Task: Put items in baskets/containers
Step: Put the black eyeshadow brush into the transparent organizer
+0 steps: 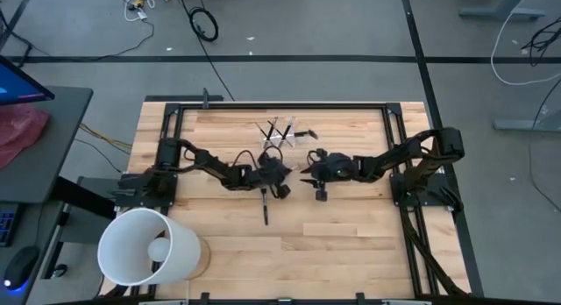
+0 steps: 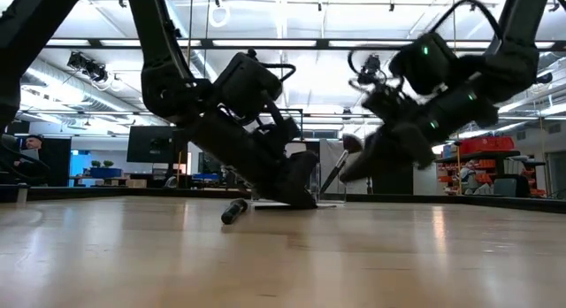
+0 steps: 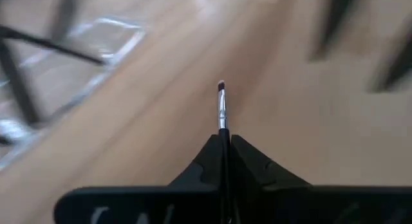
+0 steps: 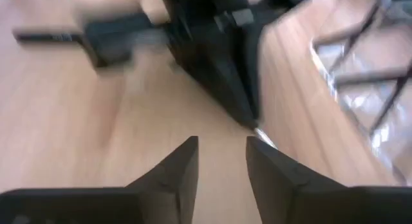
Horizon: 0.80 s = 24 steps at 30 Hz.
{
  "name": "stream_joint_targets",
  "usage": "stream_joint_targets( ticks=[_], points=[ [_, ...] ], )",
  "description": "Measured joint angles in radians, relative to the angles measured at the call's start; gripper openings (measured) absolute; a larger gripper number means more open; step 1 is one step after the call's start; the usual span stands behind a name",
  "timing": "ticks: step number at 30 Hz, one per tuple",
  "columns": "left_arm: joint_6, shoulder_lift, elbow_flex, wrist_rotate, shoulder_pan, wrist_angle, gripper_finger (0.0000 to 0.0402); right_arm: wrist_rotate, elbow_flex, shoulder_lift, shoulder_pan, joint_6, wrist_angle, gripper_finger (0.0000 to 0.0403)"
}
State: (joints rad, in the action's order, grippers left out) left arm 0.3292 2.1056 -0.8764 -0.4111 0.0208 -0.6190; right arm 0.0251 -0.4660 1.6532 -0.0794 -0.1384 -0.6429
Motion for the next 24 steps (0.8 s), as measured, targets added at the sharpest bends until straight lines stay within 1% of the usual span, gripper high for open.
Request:
stream_joint_targets(
  ticks=[3,5,8,11,14,17,21,24],
  points=[
    [-0.002,0.000,-0.002,0.107,-0.003,-0.026,0.0014,-0.014,0.019,0.001,-0.011,0.010,-0.007,0.0153],
    [-0.005,0.000,-0.002,0.151,-0.005,-0.029,0.0014,-0.017,0.019,0.001,-0.012,0.010,-0.019,0.0171],
    [-0.053,0.000,-0.001,0.162,0.000,-0.040,0.0016,-0.019,0.019,0.016,-0.012,-0.002,-0.027,0.0197],
    [-0.079,0.002,0.000,0.177,0.006,-0.083,0.0013,-0.040,0.019,0.053,-0.012,-0.004,-0.035,0.0213],
    [-0.080,0.005,0.001,0.189,0.006,-0.110,0.0013,-0.042,0.019,0.108,-0.015,-0.027,-0.091,0.0216],
    [-0.080,0.005,0.002,0.190,0.007,-0.116,0.0015,-0.047,0.020,0.164,-0.025,-0.031,-0.136,0.0211],
    [-0.080,0.005,0.002,0.188,0.007,-0.115,0.0014,-0.069,0.018,0.196,-0.040,-0.026,-0.158,0.0199],
    [-0.080,0.004,0.002,0.183,0.007,-0.119,0.0013,-0.111,0.017,0.199,-0.050,-0.027,-0.158,0.0186]
  ],
)
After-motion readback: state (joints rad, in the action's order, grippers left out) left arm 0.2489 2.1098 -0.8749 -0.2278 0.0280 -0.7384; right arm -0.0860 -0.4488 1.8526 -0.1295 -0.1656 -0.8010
